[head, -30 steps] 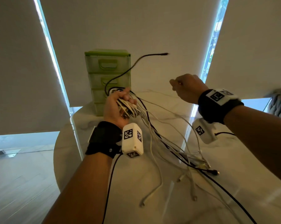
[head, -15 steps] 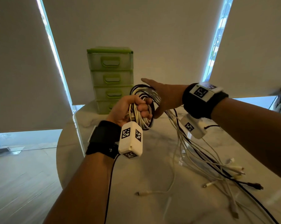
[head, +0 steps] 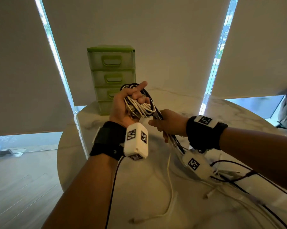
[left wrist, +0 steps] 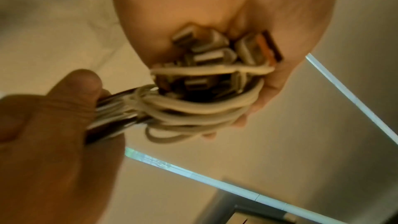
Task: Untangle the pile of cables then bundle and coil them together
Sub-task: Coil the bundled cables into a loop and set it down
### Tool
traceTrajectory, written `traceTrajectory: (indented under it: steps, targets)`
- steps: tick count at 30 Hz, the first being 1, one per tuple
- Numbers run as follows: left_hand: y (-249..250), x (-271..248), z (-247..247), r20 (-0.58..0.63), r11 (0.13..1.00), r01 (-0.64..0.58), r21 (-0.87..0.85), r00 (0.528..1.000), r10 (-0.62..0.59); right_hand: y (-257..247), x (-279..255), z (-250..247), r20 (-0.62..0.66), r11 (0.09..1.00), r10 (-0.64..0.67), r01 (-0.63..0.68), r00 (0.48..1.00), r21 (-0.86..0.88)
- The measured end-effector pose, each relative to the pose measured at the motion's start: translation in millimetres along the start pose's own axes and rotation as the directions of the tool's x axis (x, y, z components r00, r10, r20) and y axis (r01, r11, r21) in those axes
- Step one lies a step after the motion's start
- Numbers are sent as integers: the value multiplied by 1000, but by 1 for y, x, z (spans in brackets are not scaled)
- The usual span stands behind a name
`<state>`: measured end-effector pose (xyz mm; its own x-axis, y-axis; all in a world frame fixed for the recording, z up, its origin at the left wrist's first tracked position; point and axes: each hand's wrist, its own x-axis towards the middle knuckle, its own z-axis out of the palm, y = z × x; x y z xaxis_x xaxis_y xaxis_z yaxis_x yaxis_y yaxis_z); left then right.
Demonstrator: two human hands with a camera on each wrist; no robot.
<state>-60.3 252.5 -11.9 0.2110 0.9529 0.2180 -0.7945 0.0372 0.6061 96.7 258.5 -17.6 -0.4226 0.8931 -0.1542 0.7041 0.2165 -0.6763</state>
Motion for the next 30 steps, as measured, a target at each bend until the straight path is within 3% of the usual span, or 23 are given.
traceTrajectory:
  steps: [4,8,11,16,20,22,27,30]
  targets:
    - [-7,2,11,-162,979,-156,130,971,176,-10,-8,5,48,997,66,-68,997,28]
    - [-10,7,4,-297,950,-212,231,914,276,-22,-18,11,80,987,56,-43,995,-152]
    - [-16,9,5,-350,884,-203,421,863,365,-32,-22,9,97,946,73,-38,993,-322]
    - [-14,11,3,-383,755,-96,649,816,433,-54,-39,-1,84,734,-5,60,996,-677]
    - [-11,11,5,-341,629,-13,778,831,439,-68,-41,-14,124,560,-140,182,982,-808]
    - [-8,10,6,-308,573,8,820,849,429,-72,-42,-18,154,540,-177,227,972,-811]
    - [-7,12,5,-175,359,-15,933,855,489,-77,-41,-20,225,480,-105,247,969,-842]
    - [-6,9,6,-87,263,-13,965,927,366,-80,-35,-25,218,490,-139,259,966,-832]
